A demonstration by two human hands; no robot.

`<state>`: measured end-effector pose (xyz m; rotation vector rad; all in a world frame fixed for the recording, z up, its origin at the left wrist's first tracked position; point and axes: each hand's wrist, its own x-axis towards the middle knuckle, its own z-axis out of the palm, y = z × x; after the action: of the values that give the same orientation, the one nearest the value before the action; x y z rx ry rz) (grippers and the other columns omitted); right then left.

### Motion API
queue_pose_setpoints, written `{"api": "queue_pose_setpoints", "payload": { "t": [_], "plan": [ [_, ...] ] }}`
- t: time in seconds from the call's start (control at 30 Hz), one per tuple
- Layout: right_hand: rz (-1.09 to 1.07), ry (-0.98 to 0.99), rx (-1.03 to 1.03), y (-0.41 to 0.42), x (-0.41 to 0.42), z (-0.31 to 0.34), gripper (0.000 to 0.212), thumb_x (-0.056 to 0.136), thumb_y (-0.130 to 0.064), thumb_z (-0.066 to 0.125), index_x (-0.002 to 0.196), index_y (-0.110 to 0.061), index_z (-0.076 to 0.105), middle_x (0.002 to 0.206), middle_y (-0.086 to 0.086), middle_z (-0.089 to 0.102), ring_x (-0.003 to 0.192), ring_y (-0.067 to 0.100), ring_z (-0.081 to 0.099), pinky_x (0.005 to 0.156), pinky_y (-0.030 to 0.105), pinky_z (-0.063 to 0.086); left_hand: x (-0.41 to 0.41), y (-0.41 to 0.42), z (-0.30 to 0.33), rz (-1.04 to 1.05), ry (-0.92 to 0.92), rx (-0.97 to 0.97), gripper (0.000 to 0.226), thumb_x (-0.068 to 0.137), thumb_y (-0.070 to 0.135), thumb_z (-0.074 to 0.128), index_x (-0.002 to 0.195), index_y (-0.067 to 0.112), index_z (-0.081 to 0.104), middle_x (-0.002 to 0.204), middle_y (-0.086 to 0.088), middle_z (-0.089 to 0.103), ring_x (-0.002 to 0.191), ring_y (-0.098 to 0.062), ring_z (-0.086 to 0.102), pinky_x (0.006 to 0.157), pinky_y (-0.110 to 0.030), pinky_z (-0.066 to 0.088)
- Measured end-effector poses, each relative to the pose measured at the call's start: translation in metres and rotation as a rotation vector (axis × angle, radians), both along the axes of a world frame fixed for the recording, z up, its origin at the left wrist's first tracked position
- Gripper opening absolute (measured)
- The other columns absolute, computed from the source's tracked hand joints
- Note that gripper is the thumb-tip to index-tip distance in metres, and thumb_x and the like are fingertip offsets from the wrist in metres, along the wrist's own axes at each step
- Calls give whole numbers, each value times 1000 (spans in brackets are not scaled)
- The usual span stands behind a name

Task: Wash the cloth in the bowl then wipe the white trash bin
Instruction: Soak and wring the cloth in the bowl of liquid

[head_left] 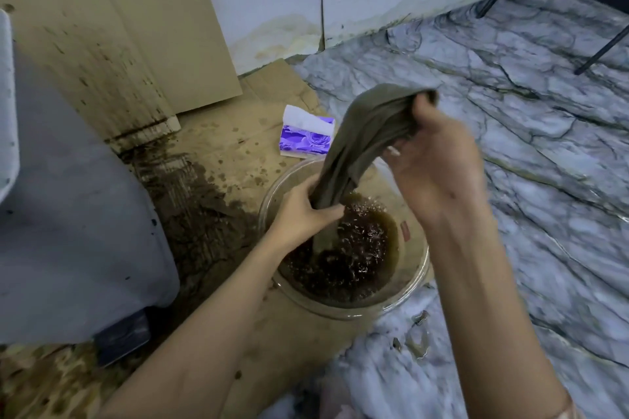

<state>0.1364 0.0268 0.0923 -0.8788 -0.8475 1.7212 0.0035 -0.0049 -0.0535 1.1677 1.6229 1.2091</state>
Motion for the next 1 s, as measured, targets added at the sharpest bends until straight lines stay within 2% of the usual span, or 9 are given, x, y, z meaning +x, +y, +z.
{"api": "queue_pose_setpoints", "payload": {
  "t": [0.1,0.23,0.33,0.4,0.5,0.63,0.8,0.9,1.0],
  "plan": [
    [-212,147,-193,3,19,-17,21,95,-17,38,82,-19,54,80,-3,60,73,13,54,75,31,39,3,-1,10,117,-230,38,41,68,-6,63,101,19,66,98,6,68,88,4,62,83,-17,45],
    [-77,-129,-666,-9,7,-95,23,84,-38,42,84,-21,57,89,6,54,74,23,52,69,31,38,21,8,37,195,-756,107,44,50,-3,45,89,6,62,99,-21,60,93,-28,57,78,-31,45],
    [162,-30,-1033,-25,-14,-125,59,89,-50,34,128,-10,48,139,21,41,127,45,39,101,57,29,31,13,54,183,-960,94,34,56,1,45,88,-2,56,92,-23,57,82,-29,65,87,-39,48],
    [187,182,-1123,-31,-23,-131,65,91,-52,30,136,-6,39,148,24,32,133,48,32,94,64,31,36,14,59,257,-1001,33,20,55,8,48,74,3,52,71,-14,52,65,-26,56,85,-43,50],
    [188,413,-1028,-27,-23,-127,51,96,-37,31,125,-2,56,133,24,53,124,39,46,92,59,36,37,16,54,335,-632,-112,16,56,18,52,70,12,54,58,-1,54,57,-21,55,69,-38,55],
    [222,363,-808,-14,-21,-110,38,93,-37,38,96,-13,67,91,15,72,83,29,68,78,39,54,33,14,46,38,375,-346,43,82,39,54,111,7,53,118,-11,57,113,-28,51,96,-37,41],
    [160,440,-674,-14,-15,-107,84,75,-76,47,123,-9,59,124,20,62,113,37,59,90,50,47,18,18,55,-294,553,-477,38,94,38,17,79,16,44,121,-19,54,114,-33,46,99,-41,36],
    [231,398,-624,-15,-14,-99,63,67,-48,74,114,-7,63,118,9,66,106,22,63,86,33,52,12,19,58,-213,346,-436,50,89,46,17,78,11,51,112,-16,63,107,-31,55,95,-42,42],
    [304,389,-697,-9,-9,-87,25,62,-2,77,84,-6,66,76,5,63,59,11,51,44,15,43,8,17,55,40,-417,-326,29,89,36,45,82,17,65,82,1,66,76,-15,58,67,-28,49]
  ]
}}
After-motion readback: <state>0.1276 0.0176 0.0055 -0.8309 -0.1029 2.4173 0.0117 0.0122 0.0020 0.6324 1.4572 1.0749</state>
